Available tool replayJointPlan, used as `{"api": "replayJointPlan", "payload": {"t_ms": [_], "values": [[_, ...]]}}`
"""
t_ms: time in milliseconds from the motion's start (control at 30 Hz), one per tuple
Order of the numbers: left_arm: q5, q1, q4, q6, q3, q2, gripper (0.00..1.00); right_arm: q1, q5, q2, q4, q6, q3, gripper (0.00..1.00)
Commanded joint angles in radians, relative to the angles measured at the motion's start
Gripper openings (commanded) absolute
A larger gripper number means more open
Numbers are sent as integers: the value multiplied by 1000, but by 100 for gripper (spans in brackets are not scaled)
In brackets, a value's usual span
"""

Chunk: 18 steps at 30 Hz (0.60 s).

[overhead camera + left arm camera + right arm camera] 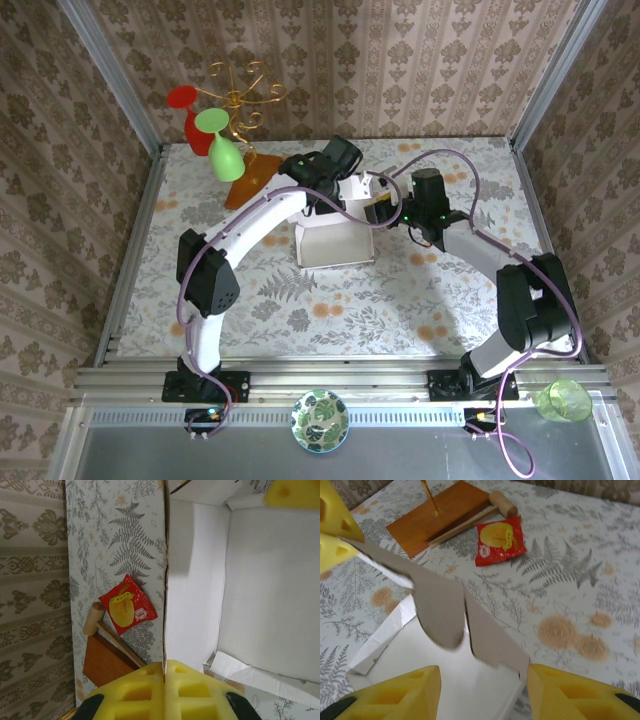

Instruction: Fold the paper box

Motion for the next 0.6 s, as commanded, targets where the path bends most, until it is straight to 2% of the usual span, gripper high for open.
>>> {"api": "replayJointPlan", "payload": {"t_ms": [0,200,367,467,533,567], "values": [[31,10,11,13,-7,-41,0,20,67,28,11,-85,47,48],[35,7,13,2,-6,-42,0,43,89,69,-8,-82,85,35],[42,8,20,-12,-8,-45,0,60,144,98,-23,-71,112,14],[47,8,27,-43,3,-49,0,70,182,100,-25,-67,117,9],[53,7,33,-88,15,-55,16,70,204,94,0,-61,98,5],[54,9,39,-113,17,-60,21,69,209,94,7,-66,90,0]]}}
